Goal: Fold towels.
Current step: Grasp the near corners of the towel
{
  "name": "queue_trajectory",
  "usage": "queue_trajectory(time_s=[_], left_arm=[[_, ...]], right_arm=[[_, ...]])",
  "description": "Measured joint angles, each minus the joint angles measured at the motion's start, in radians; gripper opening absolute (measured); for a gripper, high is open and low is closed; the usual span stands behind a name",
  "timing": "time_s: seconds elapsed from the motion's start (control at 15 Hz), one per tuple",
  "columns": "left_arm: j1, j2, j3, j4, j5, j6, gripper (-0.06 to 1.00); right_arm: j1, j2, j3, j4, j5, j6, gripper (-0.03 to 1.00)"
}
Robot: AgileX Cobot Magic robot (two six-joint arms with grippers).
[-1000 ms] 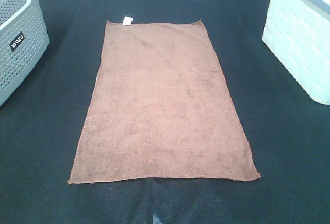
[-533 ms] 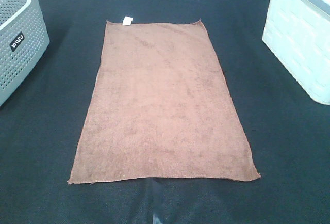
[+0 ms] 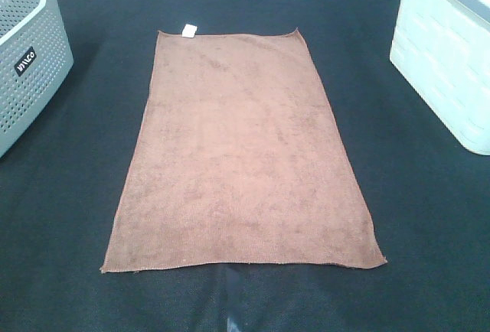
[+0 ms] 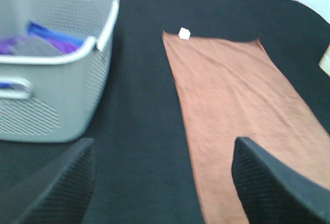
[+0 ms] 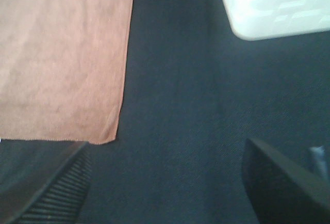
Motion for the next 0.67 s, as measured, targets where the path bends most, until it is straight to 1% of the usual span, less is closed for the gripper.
queue_trajectory(time_s=[0.13,0.2,0.27,0.33,0.53,0.67], left_arm=[[0.000,0.183,0.000,-0.130,-0.020,0.000,0.70],[0.000,0.272,0.000,-0.196,-0.023,0.019,0.70],[0.000,0.410,0.000,-0.301,-0.025,0.092,0.70],[0.000,0.499,0.000,-0.373,-0.026,0.161,0.70],[0.000,0.773,0.000,-0.570,-0.030,0.375,0.70],[0.000,0.928,0.000,-0.692,-0.034,0.509,0.70]], right_arm=[[0.000,0.153,0.000,0.040,-0.039,0.000,0.76],[0.000,0.240,0.000,0.075,-0.053,-0.004,0.76],[0.000,0.362,0.000,0.141,-0.074,-0.043,0.76],[0.000,0.441,0.000,0.201,-0.090,-0.092,0.76],[0.000,0.698,-0.001,0.393,-0.143,-0.284,0.76],[0.000,0.852,-0.002,0.517,-0.195,-0.402,0.76]])
